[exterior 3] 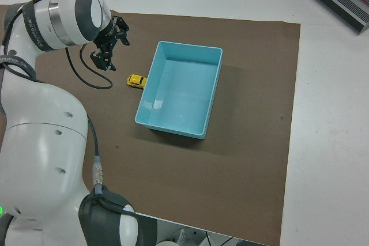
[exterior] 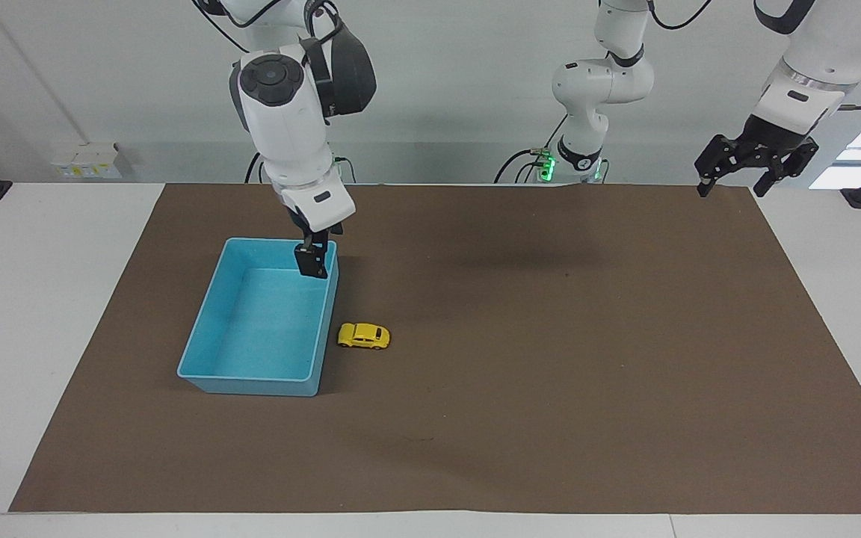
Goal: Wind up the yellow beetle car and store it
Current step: 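Reach the right gripper to the car beside the bin, then lower the right gripper and grasp the yellow car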
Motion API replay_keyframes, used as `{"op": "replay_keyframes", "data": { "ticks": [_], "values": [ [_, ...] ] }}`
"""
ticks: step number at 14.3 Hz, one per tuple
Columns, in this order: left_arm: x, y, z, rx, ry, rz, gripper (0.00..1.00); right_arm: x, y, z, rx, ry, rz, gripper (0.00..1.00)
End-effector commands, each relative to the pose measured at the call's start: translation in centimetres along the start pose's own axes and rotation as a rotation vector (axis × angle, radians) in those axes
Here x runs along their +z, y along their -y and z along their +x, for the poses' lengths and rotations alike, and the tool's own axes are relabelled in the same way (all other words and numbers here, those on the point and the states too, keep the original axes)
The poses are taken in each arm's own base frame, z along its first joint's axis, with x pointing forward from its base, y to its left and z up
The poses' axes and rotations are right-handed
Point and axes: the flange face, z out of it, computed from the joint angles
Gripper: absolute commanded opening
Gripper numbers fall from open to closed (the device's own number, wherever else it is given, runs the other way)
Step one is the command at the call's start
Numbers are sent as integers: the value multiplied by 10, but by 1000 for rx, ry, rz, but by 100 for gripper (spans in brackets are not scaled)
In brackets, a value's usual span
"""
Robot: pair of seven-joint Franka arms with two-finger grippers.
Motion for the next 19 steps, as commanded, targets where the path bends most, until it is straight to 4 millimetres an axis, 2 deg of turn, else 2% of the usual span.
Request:
{"op": "replay_keyframes", "data": {
  "ticks": [1,4,10,16,19],
  "values": [
    [-8,12,-4,-23,-6,-41,100,18,-9,8,-39,3,0,100],
    [-11,5,-1,-7,-31,-33,100,46,-25,5,-113,-5,7,100],
    [-12,8,-5,-16,-17,-30,100,93,-25,11,-131,-11,-4,100],
    [-12,8,-5,-16,-17,-30,100,147,-36,22,-136,-31,-35,100],
    [-12,8,-5,-16,-17,-30,100,171,-32,23,-141,-39,-52,100]
  ]
}}
